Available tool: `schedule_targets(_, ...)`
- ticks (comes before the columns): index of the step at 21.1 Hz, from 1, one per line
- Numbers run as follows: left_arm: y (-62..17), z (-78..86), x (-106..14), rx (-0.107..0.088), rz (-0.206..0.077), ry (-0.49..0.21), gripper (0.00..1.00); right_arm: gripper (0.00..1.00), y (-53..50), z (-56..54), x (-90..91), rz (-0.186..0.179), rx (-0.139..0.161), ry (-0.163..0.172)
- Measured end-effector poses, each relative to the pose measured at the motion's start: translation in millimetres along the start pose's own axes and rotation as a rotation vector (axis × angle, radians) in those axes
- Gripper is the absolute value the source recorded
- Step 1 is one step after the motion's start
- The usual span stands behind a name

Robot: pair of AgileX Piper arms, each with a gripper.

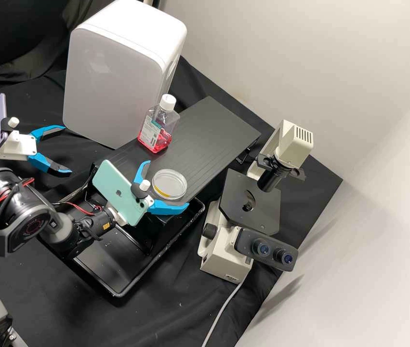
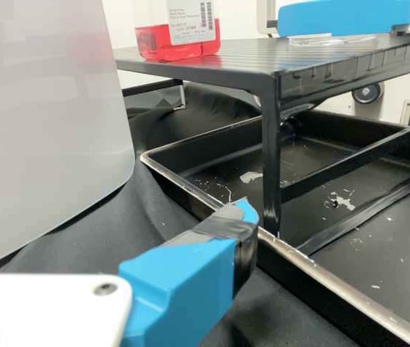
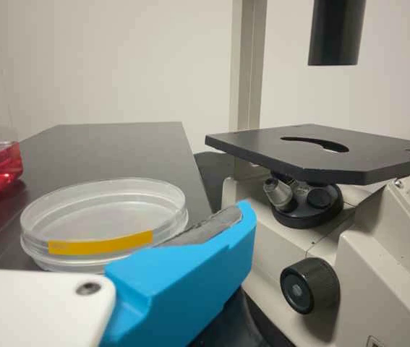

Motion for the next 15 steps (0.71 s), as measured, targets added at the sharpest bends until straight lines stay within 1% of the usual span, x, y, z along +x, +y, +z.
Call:
schedule_targets(7, 0.0, 0.0, 0.0, 0.0, 0.0, 0.0, 1.0, 1.0, -2.8, -0.9, 1.9, -0.004, 0.0, 0.007)
schedule_targets(8, 0.0, 0.0, 0.0, 0.0, 0.0, 0.0, 1.0, 0.0, -2.8, -0.9, 1.9, -0.004, 0.0, 0.007)
schedule_targets(11, 0.0, 0.0, 0.0, 0.0, 0.0, 0.0, 1.0, 0.0, -3.1, -0.7, 2.0, -0.005, -0.007, 0.006)
schedule_targets(13, -0.3, -0.1, 0.1, 0.0, -0.001, 0.0, 1.0, 0.0, -3.1, -0.7, 2.0, -0.005, -0.021, 0.006)
schedule_targets(15, -1.5, -0.2, 0.8, 0.0, -0.005, 0.001, 1.0, 0.0, -3.1, -0.7, 2.0, -0.005, -0.022, 0.006)
